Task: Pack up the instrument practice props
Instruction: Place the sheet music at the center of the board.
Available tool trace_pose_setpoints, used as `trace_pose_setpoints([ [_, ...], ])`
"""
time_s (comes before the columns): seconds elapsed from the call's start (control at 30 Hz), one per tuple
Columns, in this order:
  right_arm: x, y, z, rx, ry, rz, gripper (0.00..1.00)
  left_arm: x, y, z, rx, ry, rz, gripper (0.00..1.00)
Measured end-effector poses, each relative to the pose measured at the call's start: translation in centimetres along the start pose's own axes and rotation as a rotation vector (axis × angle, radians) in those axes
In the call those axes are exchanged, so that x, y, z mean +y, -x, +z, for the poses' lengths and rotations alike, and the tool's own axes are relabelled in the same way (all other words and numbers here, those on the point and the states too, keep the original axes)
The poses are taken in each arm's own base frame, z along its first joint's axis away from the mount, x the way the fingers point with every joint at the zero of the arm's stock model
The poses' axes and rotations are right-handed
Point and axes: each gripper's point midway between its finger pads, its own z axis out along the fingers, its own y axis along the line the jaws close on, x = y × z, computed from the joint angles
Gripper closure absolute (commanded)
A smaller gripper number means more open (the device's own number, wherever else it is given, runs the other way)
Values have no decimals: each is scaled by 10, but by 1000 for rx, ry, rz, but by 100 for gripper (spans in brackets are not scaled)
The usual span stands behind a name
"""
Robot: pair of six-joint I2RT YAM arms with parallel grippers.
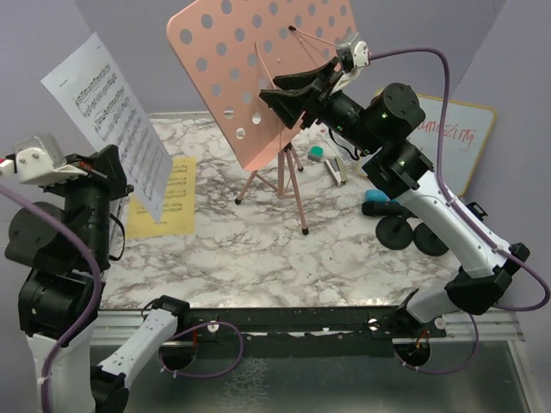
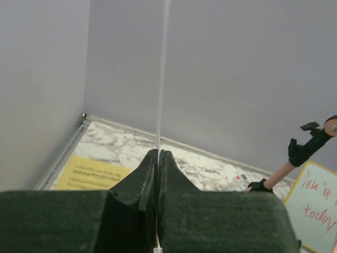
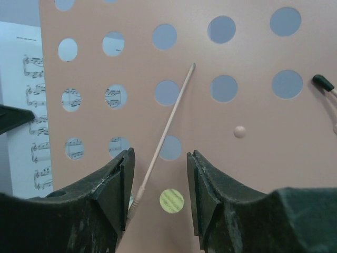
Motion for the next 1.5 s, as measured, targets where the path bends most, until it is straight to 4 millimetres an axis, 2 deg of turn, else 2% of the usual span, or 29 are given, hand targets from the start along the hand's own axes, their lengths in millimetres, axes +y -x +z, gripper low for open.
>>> trace_pose_setpoints([
  [0.13,-1,-10,-10,24,-10,-10,35,2,-31,15,78,21,45,100],
  [0.23,0,-9,-20,29,-18,-26,27,2,-55,30,142,37,81,100],
  [0.4,7,11,-49,-2,-24,-66,17,3,-103,56,265,66,143,100],
  [0.47,12,27,-71,-33,-35,-91,14,3,-119,64,306,76,163,100],
  [0.5,12,28,-73,-36,-36,-93,11,4,-130,70,331,82,175,100],
  [0.6,14,38,-103,-71,-69,-112,7,5,-160,84,401,99,211,100],
  [0.7,12,31,-135,-76,-115,-116,5,6,-182,96,452,108,240,100],
  [0.83,1,2,-171,-46,-203,-110,4,4,-213,121,512,112,277,100],
  [1.0,-17,-26,-207,10,-337,-102,4,3,-250,157,600,86,286,100],
  [1.13,-26,-41,-237,32,-418,-100,4,-9,-265,188,642,13,247,100],
  [1.23,-27,-37,-255,5,-450,-99,4,-26,-267,209,654,-69,190,100],
  [1.3,-27,-32,-261,-13,-463,-98,4,-32,-268,213,665,-110,152,100],
  [1.37,-27,-31,-265,-21,-468,-93,4,-27,-267,214,683,-125,114,100],
  [1.5,-28,-39,-267,-4,-472,-76,4,8,-264,214,717,-63,81,100],
])
